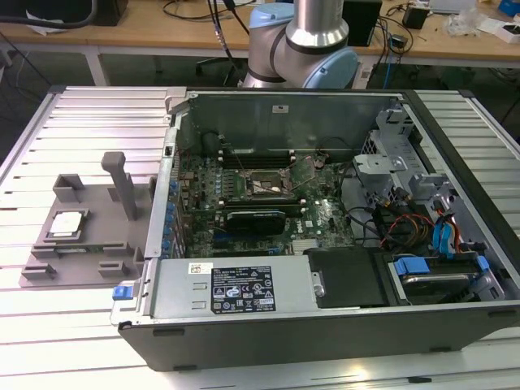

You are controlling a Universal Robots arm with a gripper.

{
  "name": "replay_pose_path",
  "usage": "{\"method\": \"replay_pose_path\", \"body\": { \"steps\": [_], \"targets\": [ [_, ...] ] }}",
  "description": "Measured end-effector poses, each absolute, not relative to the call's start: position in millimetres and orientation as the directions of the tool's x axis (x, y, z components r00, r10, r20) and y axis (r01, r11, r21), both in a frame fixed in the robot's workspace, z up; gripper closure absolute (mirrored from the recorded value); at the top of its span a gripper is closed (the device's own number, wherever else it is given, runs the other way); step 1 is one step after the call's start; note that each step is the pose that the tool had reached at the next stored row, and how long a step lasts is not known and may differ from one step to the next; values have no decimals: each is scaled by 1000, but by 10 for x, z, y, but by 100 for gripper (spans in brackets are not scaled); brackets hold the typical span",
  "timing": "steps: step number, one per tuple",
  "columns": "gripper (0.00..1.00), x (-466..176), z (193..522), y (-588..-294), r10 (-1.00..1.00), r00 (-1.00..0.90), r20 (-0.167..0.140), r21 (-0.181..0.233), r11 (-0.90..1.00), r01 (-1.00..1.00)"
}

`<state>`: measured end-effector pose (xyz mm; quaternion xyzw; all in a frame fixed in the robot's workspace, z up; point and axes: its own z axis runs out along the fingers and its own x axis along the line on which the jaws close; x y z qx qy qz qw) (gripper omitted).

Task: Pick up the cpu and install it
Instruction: 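Pick up the cpu and move it towards the insertion slot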

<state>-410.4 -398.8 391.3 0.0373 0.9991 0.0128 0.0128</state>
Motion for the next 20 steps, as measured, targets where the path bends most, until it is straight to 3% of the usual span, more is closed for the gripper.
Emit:
{"method": "replay_pose_path", "body": {
  "steps": [7, 8, 10, 12, 13, 20],
  "targets": [
    [52, -4102, 3913, -3988, 75, -997, -25, 27, 997, 74],
    [52, -4102, 3913, -3988, 75, -997, -25, 27, 997, 74],
    [35, -4102, 3913, -3988, 75, -997, -25, 27, 997, 74],
    [35, -4101, 3913, -3989, 75, -997, -25, 27, 997, 74],
    [22, -4100, 3913, -3988, 75, -997, -25, 27, 997, 74],
    [22, -4098, 3910, -3988, 75, -997, -25, 27, 997, 74]
  ]
}}
